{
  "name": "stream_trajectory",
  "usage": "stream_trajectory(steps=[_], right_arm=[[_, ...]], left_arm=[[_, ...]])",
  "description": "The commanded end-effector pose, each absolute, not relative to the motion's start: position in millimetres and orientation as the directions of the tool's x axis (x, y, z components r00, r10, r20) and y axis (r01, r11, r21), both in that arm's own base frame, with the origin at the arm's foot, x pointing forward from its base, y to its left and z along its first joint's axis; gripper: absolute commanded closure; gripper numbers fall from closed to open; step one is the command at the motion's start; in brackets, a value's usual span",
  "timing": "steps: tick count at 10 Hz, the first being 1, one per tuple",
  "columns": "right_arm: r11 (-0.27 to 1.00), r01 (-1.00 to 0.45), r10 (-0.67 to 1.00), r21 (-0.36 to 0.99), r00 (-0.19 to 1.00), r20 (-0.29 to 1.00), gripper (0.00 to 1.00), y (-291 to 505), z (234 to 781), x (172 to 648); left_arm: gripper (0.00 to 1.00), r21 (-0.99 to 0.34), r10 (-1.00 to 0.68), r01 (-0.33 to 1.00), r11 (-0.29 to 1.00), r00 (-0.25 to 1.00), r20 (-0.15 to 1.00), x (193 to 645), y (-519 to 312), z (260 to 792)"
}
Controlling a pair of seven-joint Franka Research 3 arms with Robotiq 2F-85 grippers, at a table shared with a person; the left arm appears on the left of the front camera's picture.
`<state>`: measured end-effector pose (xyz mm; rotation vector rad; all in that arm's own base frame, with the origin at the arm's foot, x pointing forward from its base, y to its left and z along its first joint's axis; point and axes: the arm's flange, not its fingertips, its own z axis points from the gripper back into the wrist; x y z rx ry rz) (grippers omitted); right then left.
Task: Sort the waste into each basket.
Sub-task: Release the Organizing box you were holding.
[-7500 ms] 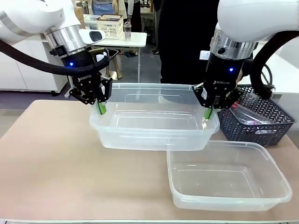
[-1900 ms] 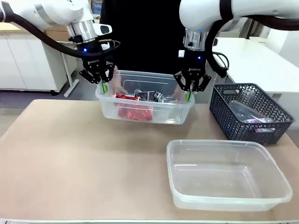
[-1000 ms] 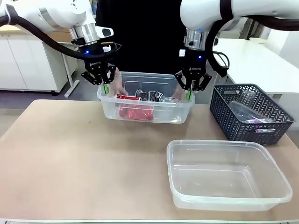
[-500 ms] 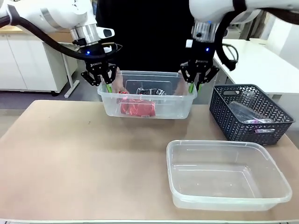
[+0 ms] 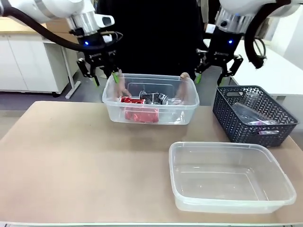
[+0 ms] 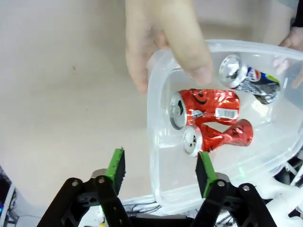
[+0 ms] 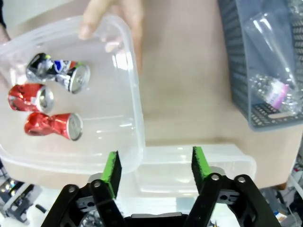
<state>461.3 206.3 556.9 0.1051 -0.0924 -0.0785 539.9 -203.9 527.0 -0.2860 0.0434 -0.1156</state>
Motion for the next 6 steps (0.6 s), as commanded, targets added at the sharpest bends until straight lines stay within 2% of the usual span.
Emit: stream_trajectory(steps=[1,4,5,6], right_arm=[[0.985,0.045,-0.062,0.167,0.993,0.098,0.0,201.0,543.4,465.1],[0.984,0.047,-0.063,0.169,0.994,0.088,0.0,201.5,539.0,468.3],[0.993,0.034,-0.039,0.116,0.998,0.041,0.0,211.2,527.9,475.7],[0.986,0.077,-0.09,0.146,0.993,0.081,0.0,208.0,542.2,468.0]], left_arm=[[0.0,-0.299,-0.096,0.102,0.949,0.995,0.034,513.7,-191.3,528.0],[0.0,-0.327,-0.102,0.114,0.938,0.993,0.053,500.5,-184.7,525.6],[0.0,-0.34,-0.104,0.116,0.933,0.993,0.054,498.5,-183.1,523.0],[0.0,-0.294,-0.093,0.099,0.951,0.995,0.032,509.5,-192.6,534.0]])
